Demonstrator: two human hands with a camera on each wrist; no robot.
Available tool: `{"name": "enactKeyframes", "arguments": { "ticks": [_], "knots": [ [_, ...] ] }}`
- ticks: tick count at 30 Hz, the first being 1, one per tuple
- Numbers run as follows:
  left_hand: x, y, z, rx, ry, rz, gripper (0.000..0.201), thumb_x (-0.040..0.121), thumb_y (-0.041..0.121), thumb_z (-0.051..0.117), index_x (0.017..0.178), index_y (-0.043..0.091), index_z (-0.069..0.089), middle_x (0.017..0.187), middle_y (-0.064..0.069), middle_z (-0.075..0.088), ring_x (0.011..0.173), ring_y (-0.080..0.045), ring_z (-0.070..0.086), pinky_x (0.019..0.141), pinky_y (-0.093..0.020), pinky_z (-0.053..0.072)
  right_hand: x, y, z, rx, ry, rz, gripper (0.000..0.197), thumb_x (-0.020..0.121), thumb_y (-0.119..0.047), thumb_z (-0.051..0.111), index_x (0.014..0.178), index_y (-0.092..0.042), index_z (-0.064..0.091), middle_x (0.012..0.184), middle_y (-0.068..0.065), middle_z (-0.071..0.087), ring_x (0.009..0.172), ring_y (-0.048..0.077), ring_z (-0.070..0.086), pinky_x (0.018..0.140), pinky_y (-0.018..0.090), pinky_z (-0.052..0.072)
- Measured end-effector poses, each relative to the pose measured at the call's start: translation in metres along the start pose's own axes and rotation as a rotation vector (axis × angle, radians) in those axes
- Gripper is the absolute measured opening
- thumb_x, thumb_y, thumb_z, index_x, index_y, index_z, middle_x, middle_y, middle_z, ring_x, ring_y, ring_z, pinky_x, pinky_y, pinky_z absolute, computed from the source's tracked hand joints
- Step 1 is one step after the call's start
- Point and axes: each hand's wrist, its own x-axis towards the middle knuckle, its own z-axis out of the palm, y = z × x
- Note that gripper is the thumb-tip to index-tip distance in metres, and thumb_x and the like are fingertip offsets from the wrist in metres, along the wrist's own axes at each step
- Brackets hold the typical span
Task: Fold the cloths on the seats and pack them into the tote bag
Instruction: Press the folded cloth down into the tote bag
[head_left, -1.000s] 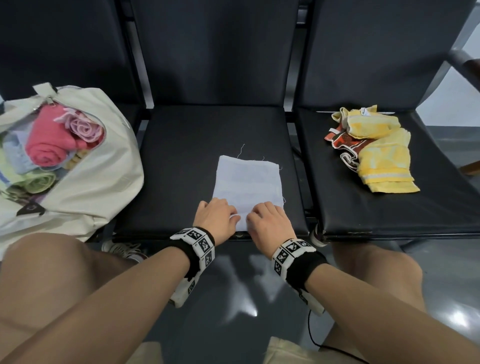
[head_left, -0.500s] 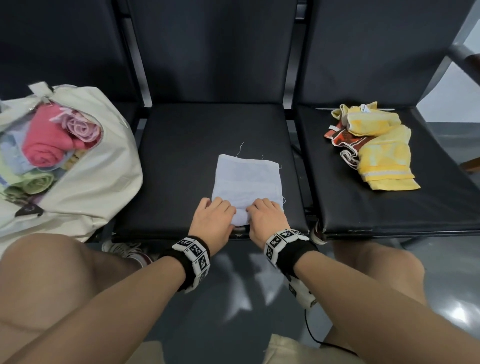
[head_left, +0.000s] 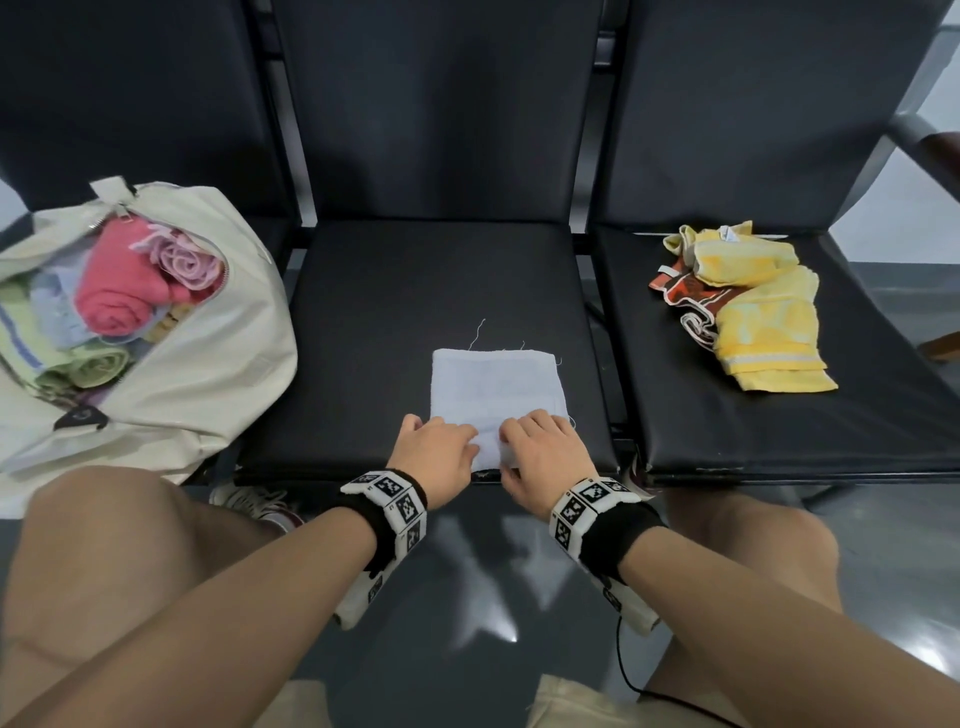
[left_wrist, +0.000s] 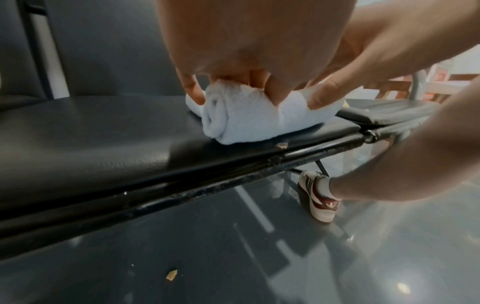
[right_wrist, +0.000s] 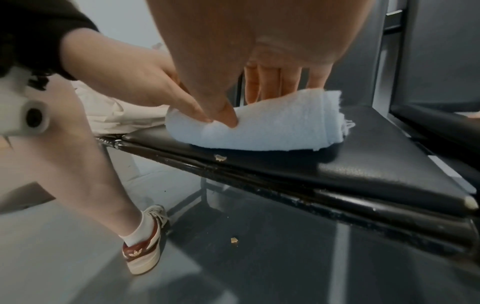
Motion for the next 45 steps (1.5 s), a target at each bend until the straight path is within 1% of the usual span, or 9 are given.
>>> {"name": "enactKeyframes", "arguments": {
  "ticks": [5,9,16,19,23,29,32,39,45],
  "knots": [
    [0.009,-0.005,-0.006,-0.207,-0.068,-0.135,0.03,0.101,0.037,0.042,0.124,0.029,0.06,0.104,0.0,0.071,0.107,-0.025,0.06,0.099,-0.036,0.032,0.003,-0.007,0.004,-0.145,0.031,0.016,0.035,0.045,-0.015,0.079,0.078,-0.013,0.067,0.087,0.006,0.058,0.082,0.029,0.057,0.072,0.038,0.05],
    [0.006,-0.008,0.002,-0.358,0.072,-0.232,0.023,0.096,0.04,0.055,0.112,0.023,0.054,0.093,0.002,0.064,0.095,-0.025,0.061,0.087,-0.036,0.041,-0.004,-0.009,0.022,-0.079,0.019,0.004,0.049,0.045,-0.005,0.076,0.093,-0.006,0.067,0.094,0.009,0.06,0.091,0.032,0.062,0.089,0.046,0.053],
    [0.003,-0.007,0.013,-0.089,0.409,0.049,0.016,0.085,0.035,0.067,0.079,0.021,0.064,0.079,0.008,0.061,0.079,-0.019,0.059,0.074,-0.032,0.033,0.013,-0.008,0.015,0.105,-0.052,0.03,0.043,0.056,0.008,0.069,0.099,0.003,0.064,0.094,0.018,0.062,0.091,0.038,0.062,0.09,0.044,0.051],
    [-0.004,-0.008,0.014,0.054,0.301,0.118,0.029,0.077,0.05,0.066,0.085,0.023,0.065,0.083,0.008,0.061,0.081,-0.017,0.057,0.074,-0.035,0.037,0.017,-0.008,0.008,0.097,-0.105,0.049,0.043,0.078,0.002,0.058,0.121,0.001,0.055,0.117,0.016,0.055,0.114,0.034,0.049,0.106,0.039,0.034],
    [-0.009,-0.003,0.012,0.161,0.189,0.1,0.031,0.065,0.038,0.08,0.086,0.021,0.065,0.083,0.005,0.062,0.08,-0.02,0.057,0.074,-0.037,0.041,0.01,-0.007,0.019,0.094,-0.082,0.057,0.047,0.056,0.009,0.065,0.102,-0.001,0.063,0.096,0.015,0.061,0.095,0.038,0.06,0.096,0.045,0.047],
    [-0.006,0.003,0.004,0.091,0.097,0.033,0.028,0.084,0.035,0.055,0.107,0.019,0.063,0.103,0.004,0.065,0.102,-0.021,0.056,0.089,-0.037,0.034,0.007,-0.005,0.009,0.134,-0.069,0.017,0.055,0.073,0.001,0.06,0.127,-0.005,0.05,0.116,0.011,0.056,0.111,0.031,0.051,0.108,0.038,0.034],
    [-0.006,0.001,0.003,0.078,0.075,-0.007,0.026,0.089,0.039,0.047,0.099,0.02,0.06,0.102,0.004,0.066,0.101,-0.02,0.056,0.09,-0.036,0.033,0.003,-0.006,0.011,0.047,0.033,-0.037,0.049,0.053,0.0,0.074,0.1,-0.007,0.059,0.1,0.01,0.059,0.089,0.031,0.058,0.088,0.041,0.051],
    [-0.004,-0.001,0.001,-0.052,0.052,-0.081,0.026,0.089,0.041,0.044,0.09,0.02,0.059,0.095,0.003,0.065,0.089,-0.021,0.056,0.085,-0.035,0.034,0.005,-0.015,0.011,-0.04,0.027,0.006,0.037,0.046,-0.01,0.08,0.08,-0.014,0.065,0.084,0.003,0.058,0.079,0.026,0.059,0.082,0.036,0.053],
    [-0.014,-0.015,0.012,0.025,0.266,0.074,0.035,0.071,0.04,0.069,0.099,0.021,0.062,0.096,0.007,0.059,0.089,-0.018,0.056,0.077,-0.035,0.044,0.018,-0.012,0.005,0.038,-0.084,0.021,0.026,0.088,-0.011,0.056,0.114,-0.007,0.06,0.112,0.01,0.058,0.11,0.031,0.051,0.101,0.033,0.035]
  ]
}}
